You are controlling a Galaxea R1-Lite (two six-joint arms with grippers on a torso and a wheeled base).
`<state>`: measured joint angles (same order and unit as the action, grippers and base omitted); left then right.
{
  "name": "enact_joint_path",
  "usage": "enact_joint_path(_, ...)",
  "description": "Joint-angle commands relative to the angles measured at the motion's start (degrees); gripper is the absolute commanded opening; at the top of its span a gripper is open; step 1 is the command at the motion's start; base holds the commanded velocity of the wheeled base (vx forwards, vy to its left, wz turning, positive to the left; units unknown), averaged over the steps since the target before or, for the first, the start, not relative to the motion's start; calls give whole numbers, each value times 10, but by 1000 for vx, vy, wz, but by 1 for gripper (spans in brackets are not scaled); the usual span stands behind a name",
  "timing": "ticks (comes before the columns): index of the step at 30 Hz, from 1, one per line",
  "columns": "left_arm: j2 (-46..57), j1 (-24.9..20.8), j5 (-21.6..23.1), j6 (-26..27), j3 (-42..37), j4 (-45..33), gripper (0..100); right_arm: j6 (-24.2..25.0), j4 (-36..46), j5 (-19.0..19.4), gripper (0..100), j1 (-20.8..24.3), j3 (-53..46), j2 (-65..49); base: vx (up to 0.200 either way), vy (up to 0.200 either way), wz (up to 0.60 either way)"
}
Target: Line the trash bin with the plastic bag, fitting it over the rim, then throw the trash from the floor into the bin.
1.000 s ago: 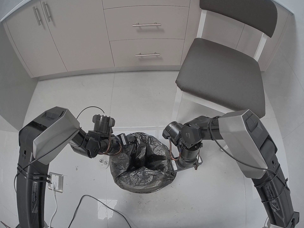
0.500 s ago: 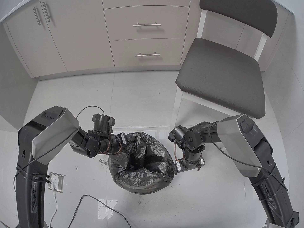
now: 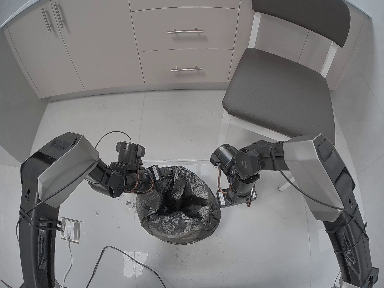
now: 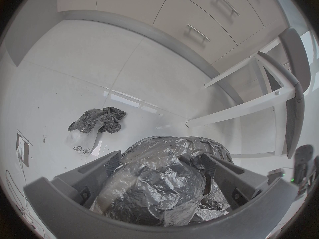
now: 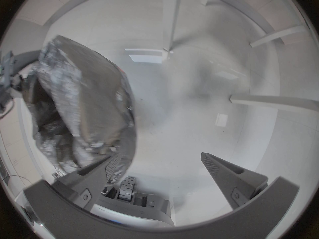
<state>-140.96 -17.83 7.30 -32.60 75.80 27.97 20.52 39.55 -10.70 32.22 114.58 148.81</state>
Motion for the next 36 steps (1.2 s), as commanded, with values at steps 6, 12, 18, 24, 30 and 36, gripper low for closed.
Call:
enact_joint_path(6,-6,-3,1,0,2,2,100,-1,-44,4,100,72,0,-73,0,0,0)
enact_joint_path(12,-13,-6,1,-1,2,17,100,-53,-100,13,100,79,0,-39,0,0,0)
enact_joint_path(18,-10,-11,1,-2,-1,17,100,-61,-166,8,100,72,0,-5,0,0,0)
enact_joint_path(24,-5,-24,1,-7,-3,17,100,-99,-213,-10,100,60,0,16,0,0,0)
enact_joint_path(30,-6,-38,1,-26,-2,17,100,-134,-262,-20,100,53,0,36,0,0,0)
enact_joint_path(36,-6,-37,1,-27,0,17,100,-141,-265,-23,100,48,0,45,0,0,0)
